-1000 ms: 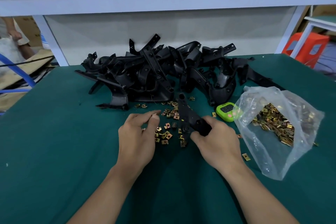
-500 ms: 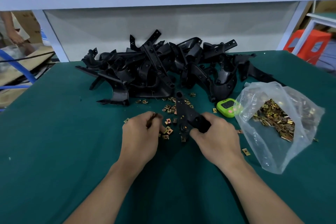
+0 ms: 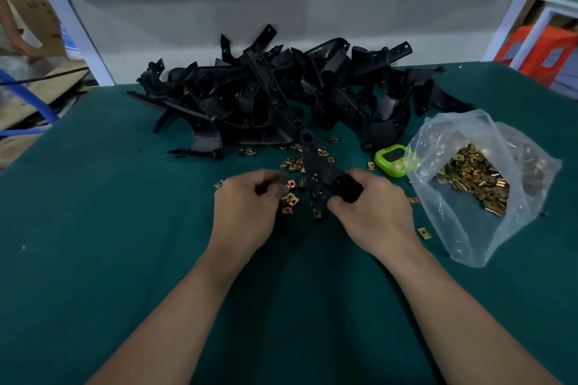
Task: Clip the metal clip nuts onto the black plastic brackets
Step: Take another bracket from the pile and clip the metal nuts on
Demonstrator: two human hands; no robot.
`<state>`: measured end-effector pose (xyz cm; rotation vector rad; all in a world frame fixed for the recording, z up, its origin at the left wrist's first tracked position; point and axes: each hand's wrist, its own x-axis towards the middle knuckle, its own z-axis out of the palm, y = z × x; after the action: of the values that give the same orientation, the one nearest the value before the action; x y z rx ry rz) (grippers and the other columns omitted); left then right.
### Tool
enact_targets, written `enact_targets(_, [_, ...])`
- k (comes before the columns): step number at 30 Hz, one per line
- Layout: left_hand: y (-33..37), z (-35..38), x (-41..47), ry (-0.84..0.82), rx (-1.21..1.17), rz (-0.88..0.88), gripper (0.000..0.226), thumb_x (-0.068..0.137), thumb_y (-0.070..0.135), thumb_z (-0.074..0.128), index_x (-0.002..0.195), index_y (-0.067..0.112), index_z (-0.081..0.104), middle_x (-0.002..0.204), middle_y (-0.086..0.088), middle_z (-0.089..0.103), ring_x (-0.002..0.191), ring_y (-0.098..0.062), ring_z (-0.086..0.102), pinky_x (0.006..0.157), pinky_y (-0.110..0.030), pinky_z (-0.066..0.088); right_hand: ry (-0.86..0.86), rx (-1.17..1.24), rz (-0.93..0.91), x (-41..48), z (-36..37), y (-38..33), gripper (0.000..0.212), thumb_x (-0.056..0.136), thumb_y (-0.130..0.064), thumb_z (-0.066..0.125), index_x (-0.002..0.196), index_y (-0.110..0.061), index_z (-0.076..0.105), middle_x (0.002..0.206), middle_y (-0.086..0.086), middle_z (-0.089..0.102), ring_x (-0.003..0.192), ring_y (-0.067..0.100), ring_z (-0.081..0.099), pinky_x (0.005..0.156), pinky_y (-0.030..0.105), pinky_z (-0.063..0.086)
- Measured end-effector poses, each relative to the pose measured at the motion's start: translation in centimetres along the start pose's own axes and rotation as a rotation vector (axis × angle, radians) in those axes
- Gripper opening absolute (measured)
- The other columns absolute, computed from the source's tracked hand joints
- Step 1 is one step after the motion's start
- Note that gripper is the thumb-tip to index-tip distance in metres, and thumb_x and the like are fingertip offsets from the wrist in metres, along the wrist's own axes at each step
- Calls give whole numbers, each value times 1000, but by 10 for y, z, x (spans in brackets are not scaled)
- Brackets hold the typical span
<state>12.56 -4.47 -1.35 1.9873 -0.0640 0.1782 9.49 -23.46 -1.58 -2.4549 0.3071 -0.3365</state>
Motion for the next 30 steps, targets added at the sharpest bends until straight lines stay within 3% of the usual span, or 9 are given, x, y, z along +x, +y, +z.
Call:
enact_targets(7, [1, 1, 0, -31, -6, 14, 20, 91, 19, 73, 83, 37, 77, 73, 25, 72, 71, 10, 67, 61, -1, 42, 10, 20, 2, 0, 1, 0, 13, 80, -37, 71, 77, -30, 60, 66, -11, 60, 67, 10, 57, 55, 31, 43])
enact_targets(12, [-2, 2, 1, -26, -48, 45, 33, 102, 25, 58, 75, 28, 76, 72, 14, 75, 61, -2, 64, 60, -13, 48, 17, 25, 1, 0, 0, 0, 13, 79, -37, 71, 79, -29, 61, 65, -12, 59, 65, 5, 55, 52, 29, 40])
enact_targets(14, [-1, 2, 0, -41, -79, 49, 34, 104, 23, 55, 78, 28, 77, 74, 14, 76, 63, -1, 65, 62, -13, 50, 24, 24, 3, -1, 0, 0, 13, 79, -37, 71, 79, -31, 60, 65, -12, 59, 66, 5, 55, 53, 30, 39])
enact_targets(17, [0, 2, 0, -42, -98, 53, 22, 99, 20, 65, 86, 33, 78, 75, 14, 77, 64, 3, 67, 62, -9, 49, 34, 24, -1, -3, -1, -1, 14, 79, -37, 71, 78, -31, 58, 66, -13, 58, 66, 7, 54, 55, 31, 37])
enact_targets(20, [-2, 1, 2, -66, -208, -13, 14, 91, 19, 75, 98, 31, 74, 70, 7, 77, 53, 1, 62, 55, -13, 50, 34, 8, -14, -4, -2, -2, 16, 79, -36, 72, 77, -30, 56, 65, -12, 57, 65, 8, 54, 54, 31, 37])
enact_targets(25, [2, -1, 2, -131, -371, -68, 19, 72, 25, 89, 70, 15, 73, 60, -3, 72, 46, -8, 55, 46, -17, 45, 49, -16, -72, -6, -3, -4, 22, 78, -32, 73, 75, -32, 52, 64, -12, 56, 62, 7, 54, 51, 30, 36])
enact_targets(27, [3, -1, 0, -184, -444, -93, 20, 79, 19, 83, 62, 17, 74, 59, -1, 70, 47, -6, 56, 47, -15, 44, 47, -42, -100, -7, -3, -5, 17, 79, -32, 73, 82, -32, 56, 66, -12, 57, 64, 13, 56, 53, 31, 39])
enact_targets(30, [6, -1, -1, -147, -544, -156, 20, 92, 11, 72, 74, 16, 81, 66, 3, 73, 54, 0, 61, 53, -12, 48, 39, -107, -136, -8, -2, -6, 15, 81, -32, 72, 88, -30, 58, 71, -11, 59, 70, 22, 58, 59, 34, 42])
